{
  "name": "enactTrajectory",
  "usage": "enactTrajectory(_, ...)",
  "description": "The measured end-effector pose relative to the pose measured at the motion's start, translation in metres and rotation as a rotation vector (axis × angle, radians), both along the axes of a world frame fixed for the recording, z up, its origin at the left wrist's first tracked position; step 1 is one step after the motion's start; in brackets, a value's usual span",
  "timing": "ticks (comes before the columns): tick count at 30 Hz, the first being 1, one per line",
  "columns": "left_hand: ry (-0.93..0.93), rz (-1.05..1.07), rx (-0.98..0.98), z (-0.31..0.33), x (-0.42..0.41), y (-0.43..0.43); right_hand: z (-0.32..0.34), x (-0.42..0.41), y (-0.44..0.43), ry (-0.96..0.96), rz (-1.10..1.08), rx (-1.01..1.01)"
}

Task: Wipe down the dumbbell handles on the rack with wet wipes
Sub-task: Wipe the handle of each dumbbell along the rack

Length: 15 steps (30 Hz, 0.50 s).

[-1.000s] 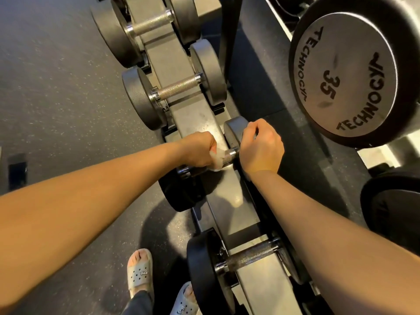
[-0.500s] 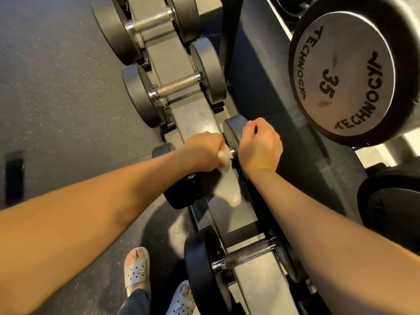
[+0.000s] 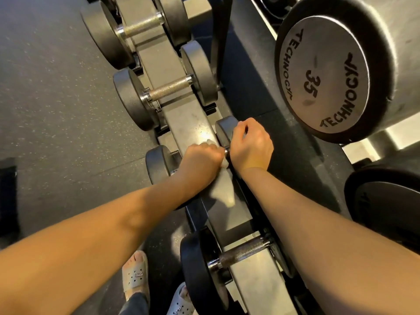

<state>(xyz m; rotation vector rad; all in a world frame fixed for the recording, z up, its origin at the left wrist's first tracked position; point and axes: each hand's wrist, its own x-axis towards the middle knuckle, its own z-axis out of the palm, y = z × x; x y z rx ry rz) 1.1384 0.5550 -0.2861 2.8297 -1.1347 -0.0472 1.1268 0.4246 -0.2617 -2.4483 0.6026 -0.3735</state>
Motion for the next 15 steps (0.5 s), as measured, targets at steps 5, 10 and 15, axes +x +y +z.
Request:
enactTrajectory(5, 0.361, 0.124, 0.381, 0.026, 0.001, 0.021, 0.000, -0.001, 0.000, -0.016, 0.006, -0.005)
enactTrajectory(10, 0.678, 0.258, -0.113, 0.041, 0.041, 0.020, 0.000, 0.000, 0.000, -0.003, -0.005, -0.014)
enactTrajectory(15, 0.856, 0.407, -0.361, 0.013, 0.046, -0.001, 0.000, 0.002, 0.002, 0.013, -0.035, -0.043)
